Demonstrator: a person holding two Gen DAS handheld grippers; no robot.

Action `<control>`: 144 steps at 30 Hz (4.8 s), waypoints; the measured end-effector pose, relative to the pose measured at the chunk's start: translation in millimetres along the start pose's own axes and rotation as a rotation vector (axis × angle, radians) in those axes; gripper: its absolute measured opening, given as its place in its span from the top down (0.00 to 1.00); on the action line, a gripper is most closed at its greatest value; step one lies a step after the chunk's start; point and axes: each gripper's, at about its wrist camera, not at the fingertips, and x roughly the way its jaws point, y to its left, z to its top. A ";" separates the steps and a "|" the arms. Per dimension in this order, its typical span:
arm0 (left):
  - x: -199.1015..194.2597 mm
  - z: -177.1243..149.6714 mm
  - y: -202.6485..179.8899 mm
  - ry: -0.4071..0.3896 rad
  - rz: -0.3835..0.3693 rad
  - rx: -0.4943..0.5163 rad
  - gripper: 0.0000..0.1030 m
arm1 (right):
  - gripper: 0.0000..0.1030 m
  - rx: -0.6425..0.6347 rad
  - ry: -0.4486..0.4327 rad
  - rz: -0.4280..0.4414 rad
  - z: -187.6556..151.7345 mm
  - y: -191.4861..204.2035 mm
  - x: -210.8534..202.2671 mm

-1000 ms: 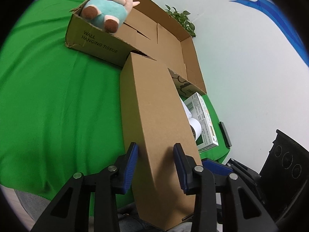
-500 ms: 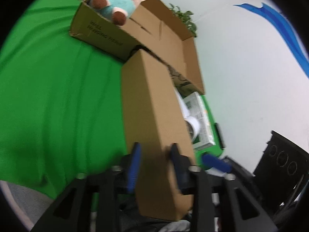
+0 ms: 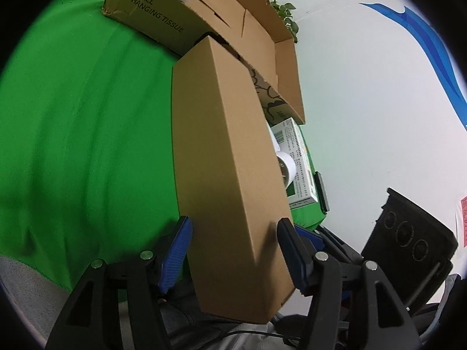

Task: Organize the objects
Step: 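Lift the long brown box with the right gripper and carry it toward the open box, then lower the long brown box into the open box beside the plush pig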

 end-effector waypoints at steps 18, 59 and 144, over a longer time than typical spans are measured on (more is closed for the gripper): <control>-6.2 -3.2 4.3 0.006 0.027 0.005 0.42 | 0.12 -0.013 0.013 -0.084 2.9 4.5 2.4; -15.7 1.8 29.3 0.057 0.005 -0.081 0.32 | 0.17 0.056 0.029 -0.070 0.9 -3.4 1.7; -44.7 180.6 -62.5 -0.107 -0.003 0.259 0.29 | 0.20 0.100 -0.336 -0.135 234.3 -82.5 -15.1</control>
